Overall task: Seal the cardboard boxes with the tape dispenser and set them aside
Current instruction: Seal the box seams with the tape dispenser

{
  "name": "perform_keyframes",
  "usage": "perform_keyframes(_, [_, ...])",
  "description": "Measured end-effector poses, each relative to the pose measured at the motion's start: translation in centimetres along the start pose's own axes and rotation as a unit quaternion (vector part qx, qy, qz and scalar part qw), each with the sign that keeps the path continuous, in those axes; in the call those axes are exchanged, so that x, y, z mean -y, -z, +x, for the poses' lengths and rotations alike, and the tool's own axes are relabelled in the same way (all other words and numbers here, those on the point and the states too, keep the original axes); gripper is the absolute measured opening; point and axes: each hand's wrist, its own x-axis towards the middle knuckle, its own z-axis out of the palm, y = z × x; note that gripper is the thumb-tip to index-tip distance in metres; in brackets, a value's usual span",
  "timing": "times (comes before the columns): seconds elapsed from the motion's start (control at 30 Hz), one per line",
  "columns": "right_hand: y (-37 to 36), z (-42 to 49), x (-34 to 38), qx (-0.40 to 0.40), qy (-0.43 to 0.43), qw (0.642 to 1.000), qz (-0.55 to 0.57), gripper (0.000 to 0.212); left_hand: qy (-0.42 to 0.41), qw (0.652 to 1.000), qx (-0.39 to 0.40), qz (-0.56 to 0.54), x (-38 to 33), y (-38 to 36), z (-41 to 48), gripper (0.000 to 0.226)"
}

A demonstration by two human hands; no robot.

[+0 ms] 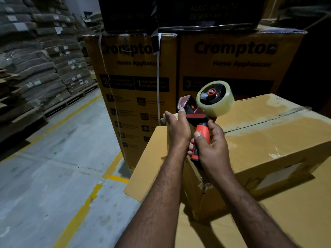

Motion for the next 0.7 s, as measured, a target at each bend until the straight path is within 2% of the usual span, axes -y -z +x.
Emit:
perform_keyframes(0.23, [0.0,-0.1,0.1,0.003,-0.002,1.000,0.014,0.059,0.005,1.000,-0.017,-0.011,0.8,-0.4,1.1,0.072])
perform_keyframes(0.37, [-0.1,0.1,0.1,0.005,-0.003,1.000,0.028,0.055,0.040,0.996,-0.061,-0.060,1.3,-0.3,2.7,0.066])
perform_keyframes(0.53, [0.1,-0.1,0.1,0.018,-0.012,0.998,0.066,0.054,0.099,0.978,-0.125,-0.135,3.3,0.6,4.4,0.056])
perform_keyframes(0.63, [0.3,-0.1,0.3,0.016,-0.019,0.997,0.074,0.056,0.126,0.951,-0.172,-0.222,5.6,1.4,5.0,0.041])
perform_keyframes(0.7, [0.4,0.0,0.5,0.017,-0.029,0.996,0.086,0.057,0.127,0.954,-0.180,-0.204,6.8,2.2,5.7,0.042])
